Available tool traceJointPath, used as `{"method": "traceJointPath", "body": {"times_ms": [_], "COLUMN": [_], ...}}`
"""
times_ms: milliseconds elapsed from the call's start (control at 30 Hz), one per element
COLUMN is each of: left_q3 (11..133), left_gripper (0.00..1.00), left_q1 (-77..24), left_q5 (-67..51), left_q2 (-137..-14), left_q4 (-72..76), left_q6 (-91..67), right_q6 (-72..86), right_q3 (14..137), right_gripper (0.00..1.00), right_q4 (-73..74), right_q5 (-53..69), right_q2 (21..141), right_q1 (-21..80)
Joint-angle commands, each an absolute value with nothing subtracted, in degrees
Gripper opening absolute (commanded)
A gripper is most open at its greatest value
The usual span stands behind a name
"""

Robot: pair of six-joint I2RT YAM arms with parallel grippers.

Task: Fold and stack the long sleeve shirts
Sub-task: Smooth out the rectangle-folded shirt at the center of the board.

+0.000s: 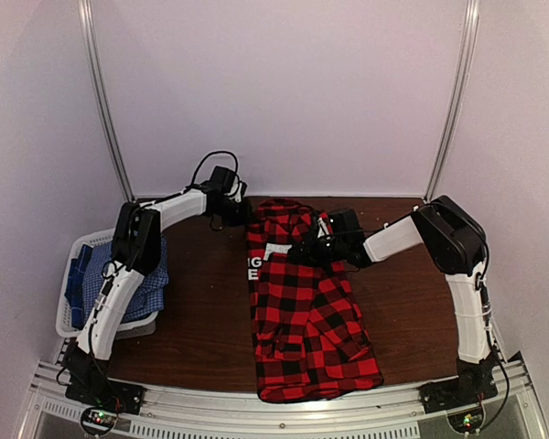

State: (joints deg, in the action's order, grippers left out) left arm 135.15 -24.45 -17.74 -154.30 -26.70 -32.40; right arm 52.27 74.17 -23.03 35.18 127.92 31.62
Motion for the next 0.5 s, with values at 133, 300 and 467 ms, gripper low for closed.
{"method": "traceJointPath", "body": {"times_ms": [133, 300, 467], "left_q3": [136.80, 133.99, 127.04], "left_gripper": [0.16, 0.16, 0.19], "left_q1": [-23.63, -23.64, -23.90], "left_q5": [-19.77, -20.74, -20.62], "left_q2": [-153.03, -150.37, -145.02], "left_q4": [-26.31, -24.84, -23.41], "left_q6": [-31.18, -31.81, -31.73], "right_q6": [53.42, 54.28, 56.45], "right_q3": [76.02, 76.96, 77.61], "right_gripper": [0.19, 0.19, 0.19], "right_q4": [-23.71, -23.84, -24.80], "right_q5": [34.72, 34.20, 34.72], "right_q2": [127.62, 130.23, 132.68], "right_q1": [30.54, 29.86, 28.87]}}
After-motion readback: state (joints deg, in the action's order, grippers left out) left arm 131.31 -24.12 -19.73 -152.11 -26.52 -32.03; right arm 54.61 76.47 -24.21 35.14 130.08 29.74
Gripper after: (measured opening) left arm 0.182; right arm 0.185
